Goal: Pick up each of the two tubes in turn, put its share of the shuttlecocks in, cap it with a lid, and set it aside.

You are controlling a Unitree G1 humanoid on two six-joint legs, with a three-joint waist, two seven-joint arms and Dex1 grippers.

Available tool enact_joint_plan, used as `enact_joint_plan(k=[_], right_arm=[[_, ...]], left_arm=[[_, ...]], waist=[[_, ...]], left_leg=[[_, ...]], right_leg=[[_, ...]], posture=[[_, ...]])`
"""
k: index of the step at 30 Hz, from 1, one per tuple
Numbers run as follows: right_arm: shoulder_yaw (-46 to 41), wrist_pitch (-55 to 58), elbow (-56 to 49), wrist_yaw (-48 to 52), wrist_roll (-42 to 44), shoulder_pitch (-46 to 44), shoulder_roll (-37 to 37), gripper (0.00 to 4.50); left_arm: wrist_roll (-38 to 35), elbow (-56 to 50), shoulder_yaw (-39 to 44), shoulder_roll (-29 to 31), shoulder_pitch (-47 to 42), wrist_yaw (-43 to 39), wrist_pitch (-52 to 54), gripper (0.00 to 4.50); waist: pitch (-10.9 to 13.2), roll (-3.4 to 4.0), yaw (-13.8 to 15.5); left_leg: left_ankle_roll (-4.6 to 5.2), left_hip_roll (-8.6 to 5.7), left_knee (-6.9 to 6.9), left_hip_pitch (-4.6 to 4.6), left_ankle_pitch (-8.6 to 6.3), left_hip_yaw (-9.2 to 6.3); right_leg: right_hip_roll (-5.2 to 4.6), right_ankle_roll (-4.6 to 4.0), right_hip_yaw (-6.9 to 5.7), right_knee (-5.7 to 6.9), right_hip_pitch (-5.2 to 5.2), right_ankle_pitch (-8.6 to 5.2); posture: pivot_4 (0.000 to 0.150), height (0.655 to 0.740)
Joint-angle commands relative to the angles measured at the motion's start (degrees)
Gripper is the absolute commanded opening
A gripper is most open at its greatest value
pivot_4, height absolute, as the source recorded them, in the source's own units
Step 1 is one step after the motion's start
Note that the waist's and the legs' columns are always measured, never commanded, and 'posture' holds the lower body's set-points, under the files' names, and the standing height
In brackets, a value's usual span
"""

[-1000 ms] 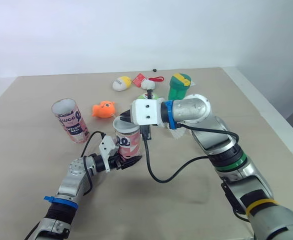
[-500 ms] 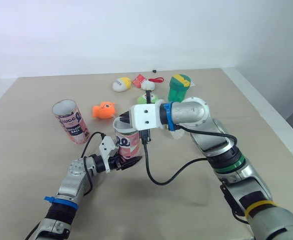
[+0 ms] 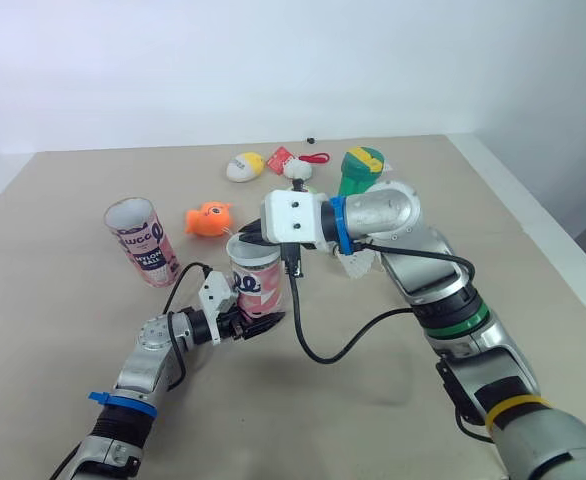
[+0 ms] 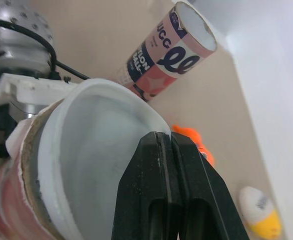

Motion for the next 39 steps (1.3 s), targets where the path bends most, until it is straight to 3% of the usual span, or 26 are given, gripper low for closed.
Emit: enact_joint_plan(k=[1, 20, 39], right_arm=[[0.61, 0.56, -0.23, 1.97, 2.52, -1.91, 0.3, 0.06], [-3.08, 1.02, 1.12, 2.69, 6.29, -12.49, -2.5, 0.06], [0.64, -4.95, 3.62, 3.4, 4.4, -9.49, -5.15, 0.06]], left_arm=[[2.76, 3.69, -3.3, -0.48, 1.07, 0.81, 3.07, 3.52], [2.69, 3.64, -3.75, -0.41, 1.14, 0.47, 3.35, 3.52], [2.42, 3.33, -4.28, -0.66, 1.43, 1.43, 3.32, 3.52]], waist=[[0.04, -0.02, 0.06], [0.43, -0.02, 0.21], [0.45, -0.06, 0.2]], left_leg=[[0.0, 0.0, 0.0, -0.02, 0.0, -0.01], [0.0, -0.11, 0.0, -0.41, 0.0, -0.2], [0.04, -0.93, -0.01, -0.95, 0.05, -0.68]], right_leg=[[0.0, 0.0, -0.01, -0.03, 0.0, 0.0], [-0.11, 0.1, -0.15, -0.18, -0.04, 0.02], [-0.92, 0.54, -0.45, -0.23, -0.09, 0.14]], posture=[[0.15, 0.74], [0.15, 0.74], [0.15, 0.74]])
